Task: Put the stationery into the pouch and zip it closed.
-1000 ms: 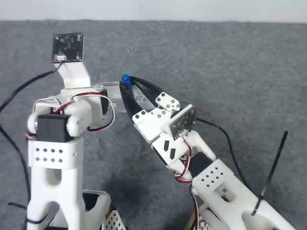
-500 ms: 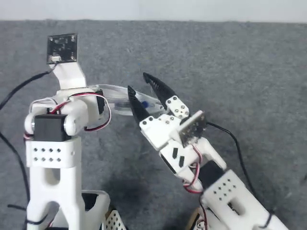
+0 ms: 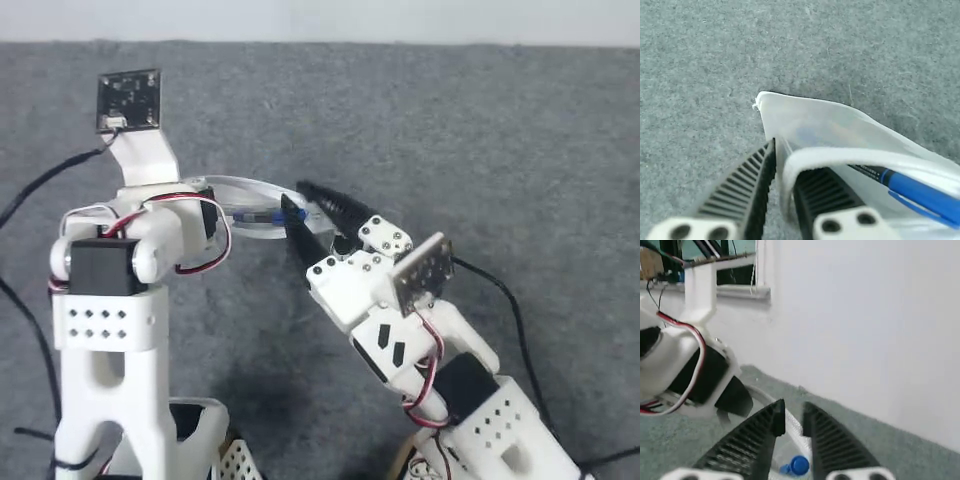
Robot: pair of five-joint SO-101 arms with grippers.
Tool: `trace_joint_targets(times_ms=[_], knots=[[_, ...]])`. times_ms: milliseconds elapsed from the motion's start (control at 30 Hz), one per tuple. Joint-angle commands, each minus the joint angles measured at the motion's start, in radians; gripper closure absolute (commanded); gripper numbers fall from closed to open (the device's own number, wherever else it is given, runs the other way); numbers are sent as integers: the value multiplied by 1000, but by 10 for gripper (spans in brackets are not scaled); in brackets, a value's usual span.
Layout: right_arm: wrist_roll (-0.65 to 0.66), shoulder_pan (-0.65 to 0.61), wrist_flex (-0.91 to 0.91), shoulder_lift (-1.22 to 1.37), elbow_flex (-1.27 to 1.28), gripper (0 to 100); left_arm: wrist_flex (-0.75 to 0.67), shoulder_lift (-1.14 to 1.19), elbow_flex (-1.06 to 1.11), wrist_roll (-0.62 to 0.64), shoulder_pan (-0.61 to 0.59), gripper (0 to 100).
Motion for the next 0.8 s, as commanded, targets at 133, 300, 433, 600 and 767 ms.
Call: trace_joint_targets(times_ms=[133,300,433,600,767], knots=[[-110,5,251,58,-213,993,-23,-8,-15,-8,-8,988],[-143,12,395,205,-342,993,-28,-8,-4,-8,-8,988],[-146,13,478,334,-427,993,-28,-8,1,-8,-9,988],[-144,64,549,489,-520,993,-28,-8,1,-9,-9,988],[-141,90,667,642,-640,993,-26,-8,1,-9,-9,988]])
